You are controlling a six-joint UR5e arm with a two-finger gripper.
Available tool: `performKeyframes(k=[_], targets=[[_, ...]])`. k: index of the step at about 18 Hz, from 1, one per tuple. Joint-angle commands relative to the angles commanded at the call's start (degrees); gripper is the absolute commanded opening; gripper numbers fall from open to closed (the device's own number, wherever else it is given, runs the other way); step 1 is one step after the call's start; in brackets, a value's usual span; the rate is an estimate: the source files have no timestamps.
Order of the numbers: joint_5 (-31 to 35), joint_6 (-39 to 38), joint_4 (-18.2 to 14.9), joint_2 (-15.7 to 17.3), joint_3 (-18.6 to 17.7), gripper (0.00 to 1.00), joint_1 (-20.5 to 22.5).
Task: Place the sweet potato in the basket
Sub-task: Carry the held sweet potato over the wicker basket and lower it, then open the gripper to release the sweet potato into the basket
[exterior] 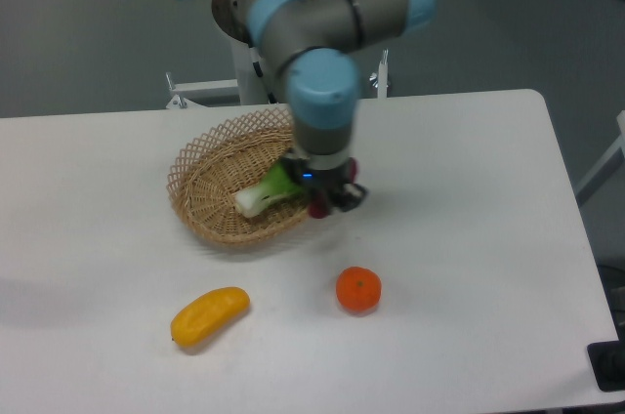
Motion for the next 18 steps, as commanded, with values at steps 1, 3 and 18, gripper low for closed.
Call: performKeyframes(k=[1,3,18], targets=[[0.0,-0.62,0.0,0.0,-0.17,0.0,-1.06],[0.17,-0.97,0.09,0.08,-1.57,0.0,-3.34],[0.26,-0.97,0.44,0.08,-6.24,1.0,-9.5]])
